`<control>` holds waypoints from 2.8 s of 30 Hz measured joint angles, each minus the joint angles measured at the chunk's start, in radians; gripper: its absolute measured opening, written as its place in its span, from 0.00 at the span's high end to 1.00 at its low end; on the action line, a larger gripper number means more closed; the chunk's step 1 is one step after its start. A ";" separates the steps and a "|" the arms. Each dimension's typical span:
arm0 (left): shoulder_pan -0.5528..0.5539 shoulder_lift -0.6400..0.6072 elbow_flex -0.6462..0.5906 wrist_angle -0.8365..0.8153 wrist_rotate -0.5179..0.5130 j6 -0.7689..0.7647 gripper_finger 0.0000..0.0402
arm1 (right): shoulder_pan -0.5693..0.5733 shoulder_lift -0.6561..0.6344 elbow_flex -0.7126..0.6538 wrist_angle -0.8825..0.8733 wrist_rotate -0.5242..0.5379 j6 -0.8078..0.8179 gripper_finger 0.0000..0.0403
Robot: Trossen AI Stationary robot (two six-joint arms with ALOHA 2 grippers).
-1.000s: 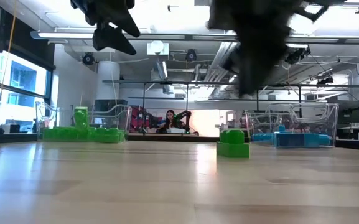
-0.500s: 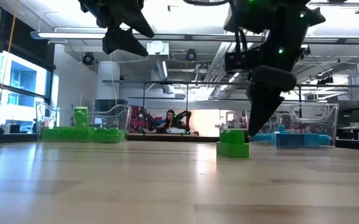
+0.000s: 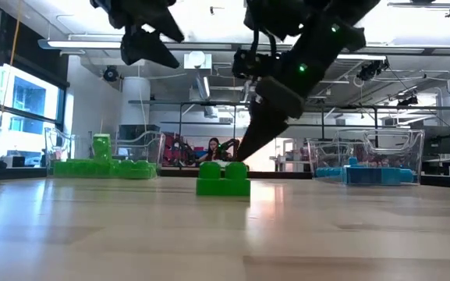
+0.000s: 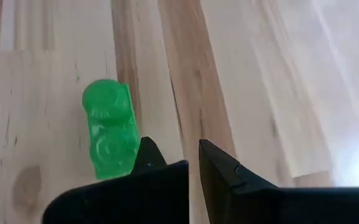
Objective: Sort blocks
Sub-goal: Put the green game piece into the top left transparent bin, then return to Home Position
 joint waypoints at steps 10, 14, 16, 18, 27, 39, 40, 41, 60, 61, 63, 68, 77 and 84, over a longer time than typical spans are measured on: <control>-0.052 0.196 0.000 0.055 -0.011 0.082 0.41 | -0.025 -0.185 -0.003 -0.337 0.033 -0.030 1.00; -0.020 0.330 0.006 0.240 0.045 0.181 0.41 | -0.023 -0.344 -0.068 -0.425 0.061 0.085 1.00; 0.001 0.397 0.032 0.273 0.060 0.213 0.41 | -0.011 -0.415 -0.102 -0.465 0.063 0.170 1.00; 0.023 0.456 0.055 0.252 0.059 0.257 0.41 | 0.013 -0.482 -0.133 -0.473 0.082 0.253 1.00; 0.082 0.606 0.096 0.224 0.127 0.299 0.41 | 0.123 -0.602 -0.246 -0.468 0.173 0.491 1.00; 0.101 0.572 0.094 0.147 0.164 0.318 0.57 | 0.162 -0.601 -0.295 -0.414 0.189 0.560 1.00; 0.112 0.549 0.091 0.109 0.164 0.320 0.63 | 0.162 -0.601 -0.295 -0.408 0.191 0.557 1.00; 0.124 0.519 0.092 0.091 0.164 0.325 0.69 | 0.162 -0.601 -0.295 -0.402 0.196 0.554 1.00; 0.708 -0.135 0.051 -0.446 -0.304 0.233 0.68 | 0.159 -0.601 -0.296 -0.305 0.242 0.578 1.00; 0.744 -0.131 0.031 -0.459 -0.303 0.213 0.66 | 0.159 -0.601 -0.296 -0.304 0.242 0.578 1.00; 0.806 -0.120 -0.004 -0.454 -0.262 0.202 0.62 | 0.159 -0.601 -0.296 -0.297 0.242 0.577 1.00; 0.890 -0.083 -0.015 -0.402 -0.128 0.207 0.53 | 0.159 -0.601 -0.296 -0.276 0.242 0.564 1.00; 0.822 -0.162 -0.015 -0.278 0.301 0.195 0.45 | 0.185 -0.672 -0.296 -0.273 0.084 0.534 1.00; 0.468 -0.489 -0.282 0.185 0.251 -0.020 0.50 | 0.225 -0.765 -0.295 -0.307 0.141 0.519 1.00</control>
